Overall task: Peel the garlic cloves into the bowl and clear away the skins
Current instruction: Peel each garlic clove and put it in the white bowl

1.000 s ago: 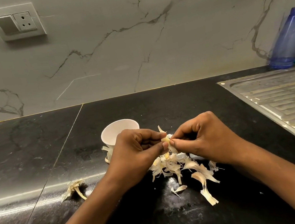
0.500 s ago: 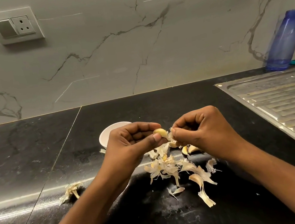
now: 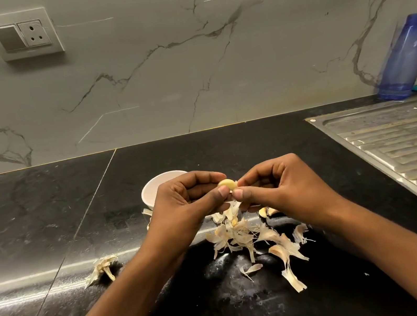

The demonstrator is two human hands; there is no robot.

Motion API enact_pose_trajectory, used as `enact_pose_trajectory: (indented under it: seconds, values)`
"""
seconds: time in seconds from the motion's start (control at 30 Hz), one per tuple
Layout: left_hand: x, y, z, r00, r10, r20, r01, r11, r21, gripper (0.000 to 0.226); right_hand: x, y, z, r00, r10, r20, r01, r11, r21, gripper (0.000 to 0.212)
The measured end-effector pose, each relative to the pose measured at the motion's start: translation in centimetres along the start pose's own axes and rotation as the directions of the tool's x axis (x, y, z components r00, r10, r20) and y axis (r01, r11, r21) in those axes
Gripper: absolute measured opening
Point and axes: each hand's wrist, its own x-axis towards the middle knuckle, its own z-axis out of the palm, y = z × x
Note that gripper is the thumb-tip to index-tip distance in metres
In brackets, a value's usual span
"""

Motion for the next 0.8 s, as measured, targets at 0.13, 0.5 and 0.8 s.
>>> enact_pose_trajectory:
  seconds: [0.13, 0.5, 0.8]
  values:
    - [0.04, 0.06, -0.12, 1.0, 0.006, 0.003, -0.006, 0.998, 0.058, 0.032, 0.1, -0.01, -0.02, 1.0, 0.023, 0.013, -0.023, 1.0, 0.002, 0.018]
    - [-0.17, 0.38, -0.01, 1.0, -0.008, 0.03, 0.007, 0.999, 0.049, 0.036, -0.36, -0.62, 0.1, 0.999, 0.001, -0.044, -0.001, 1.0, 0.008, 0.004]
    - [-0.13, 0.94, -0.04, 0.974, -0.201, 0.104, 0.222, 0.937, -0.271, 0.028, -0.32, -0.9, 0.51, 0.997, -0.013, -0.075, 0.028, 0.978, 0.209, 0.016]
